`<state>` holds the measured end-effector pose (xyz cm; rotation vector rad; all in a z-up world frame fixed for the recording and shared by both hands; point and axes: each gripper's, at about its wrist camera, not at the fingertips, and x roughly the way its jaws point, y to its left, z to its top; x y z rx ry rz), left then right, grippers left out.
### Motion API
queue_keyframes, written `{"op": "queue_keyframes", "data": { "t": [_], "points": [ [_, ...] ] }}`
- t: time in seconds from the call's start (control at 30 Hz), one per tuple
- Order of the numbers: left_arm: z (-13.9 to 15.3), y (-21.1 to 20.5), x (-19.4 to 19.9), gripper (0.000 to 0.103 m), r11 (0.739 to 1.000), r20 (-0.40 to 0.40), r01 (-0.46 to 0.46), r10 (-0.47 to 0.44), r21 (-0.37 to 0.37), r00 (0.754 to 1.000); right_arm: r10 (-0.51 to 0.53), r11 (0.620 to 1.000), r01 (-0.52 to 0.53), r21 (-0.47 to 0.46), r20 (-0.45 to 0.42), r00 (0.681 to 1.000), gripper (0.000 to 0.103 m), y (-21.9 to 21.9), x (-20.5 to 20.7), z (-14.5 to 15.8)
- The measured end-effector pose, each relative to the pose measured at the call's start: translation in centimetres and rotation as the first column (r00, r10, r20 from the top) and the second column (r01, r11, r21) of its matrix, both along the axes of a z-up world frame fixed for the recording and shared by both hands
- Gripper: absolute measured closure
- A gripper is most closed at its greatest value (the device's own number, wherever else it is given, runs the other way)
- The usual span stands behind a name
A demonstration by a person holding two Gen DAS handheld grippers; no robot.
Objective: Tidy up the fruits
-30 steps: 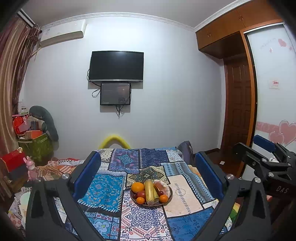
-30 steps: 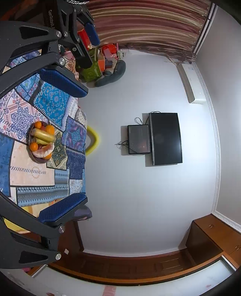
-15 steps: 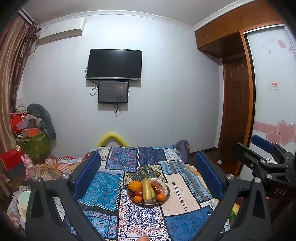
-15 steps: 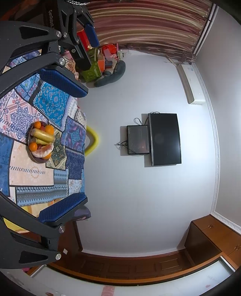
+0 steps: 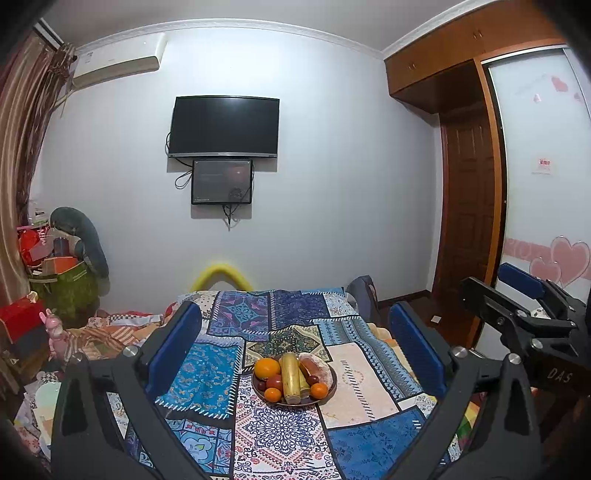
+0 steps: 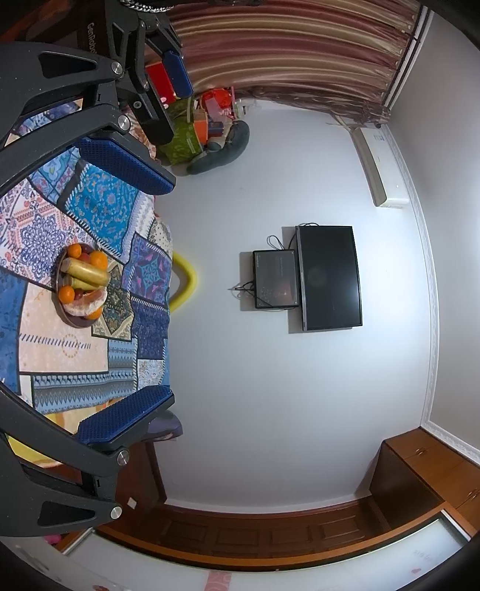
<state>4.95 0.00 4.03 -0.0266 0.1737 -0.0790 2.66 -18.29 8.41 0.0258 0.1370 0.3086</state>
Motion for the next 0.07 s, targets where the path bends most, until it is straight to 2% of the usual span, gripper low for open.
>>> {"op": "queue_keyframes", "data": {
  "t": [0.07],
  "points": [
    [-0.02,0.0,0.03,0.0,1.0,-0.001,0.001,-0.001,0.0,1.0,-0.001,1.0,0.001,0.0,0.0,1.0,0.0,0.03,0.02,-0.02]
  ]
}}
